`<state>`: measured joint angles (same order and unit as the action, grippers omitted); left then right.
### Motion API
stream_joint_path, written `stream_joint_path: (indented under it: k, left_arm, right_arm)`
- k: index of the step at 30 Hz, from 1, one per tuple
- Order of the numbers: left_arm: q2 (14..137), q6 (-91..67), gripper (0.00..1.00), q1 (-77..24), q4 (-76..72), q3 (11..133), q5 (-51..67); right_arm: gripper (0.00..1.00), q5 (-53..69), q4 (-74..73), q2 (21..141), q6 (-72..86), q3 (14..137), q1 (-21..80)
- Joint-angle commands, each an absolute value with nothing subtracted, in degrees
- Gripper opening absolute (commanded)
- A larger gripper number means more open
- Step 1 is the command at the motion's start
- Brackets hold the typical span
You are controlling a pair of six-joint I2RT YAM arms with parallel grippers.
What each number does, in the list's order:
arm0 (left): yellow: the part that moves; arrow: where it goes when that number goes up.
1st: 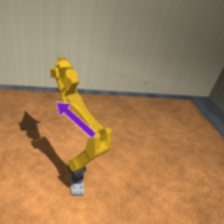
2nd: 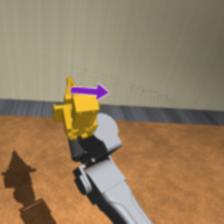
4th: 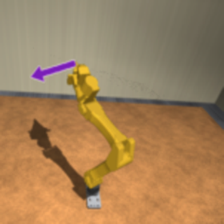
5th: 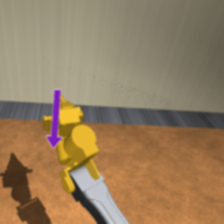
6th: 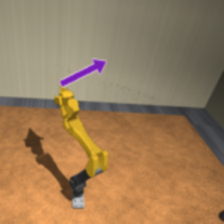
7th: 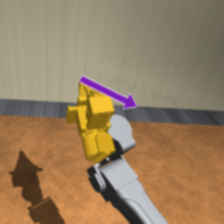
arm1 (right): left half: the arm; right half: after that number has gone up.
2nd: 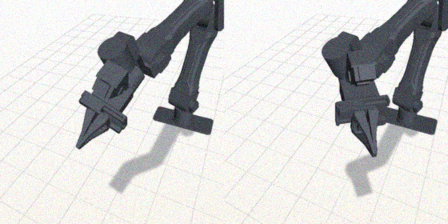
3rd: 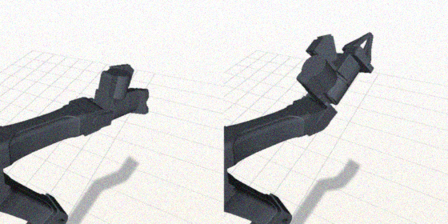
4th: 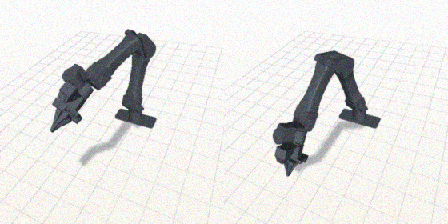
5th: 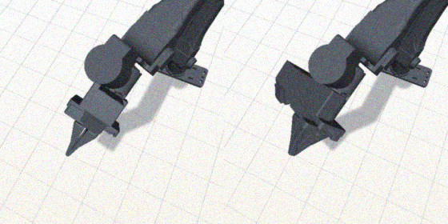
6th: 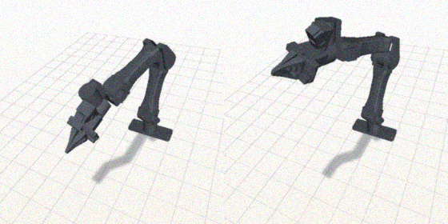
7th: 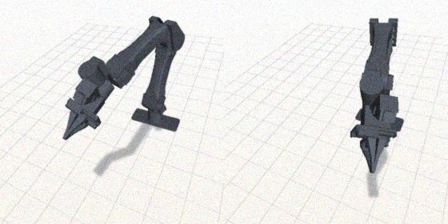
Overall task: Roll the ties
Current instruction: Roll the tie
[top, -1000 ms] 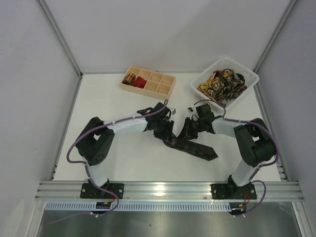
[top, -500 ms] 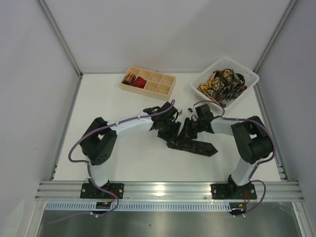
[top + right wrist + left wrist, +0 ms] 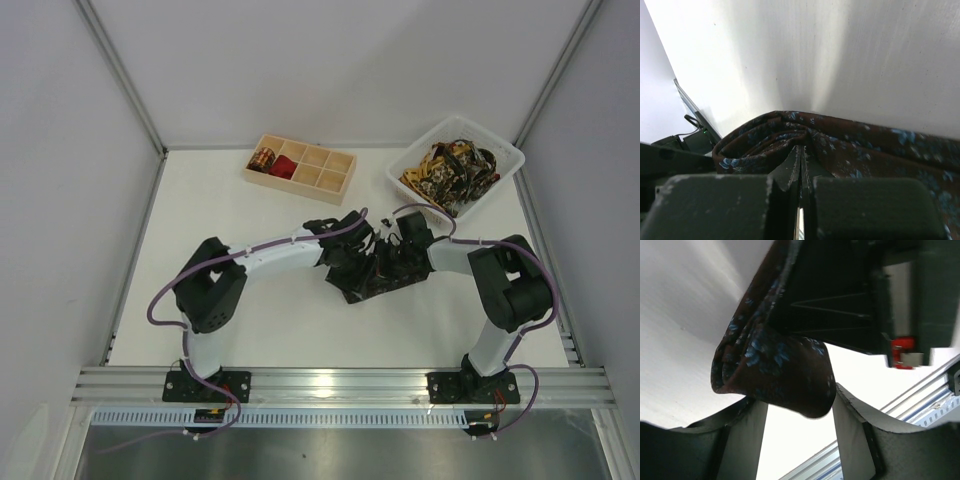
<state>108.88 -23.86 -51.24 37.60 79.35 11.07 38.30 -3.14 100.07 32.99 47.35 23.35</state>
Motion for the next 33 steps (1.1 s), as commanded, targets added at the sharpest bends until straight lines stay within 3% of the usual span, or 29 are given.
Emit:
stream_joint_path:
  k: [1,33]
  left_arm:
    - [110.0,-22.6,0.58,-52.2,35.3,84.5,11.2]
    - [114.7,-20.5,0.59,-51.9,38.6,92.7,11.5]
  right_arm:
    - [0.00,40.5,-1.4,98.6,33.2,46.8,24.0]
    - [0.00,37.9,-5.1,97.5,30.1,46.9,22.2]
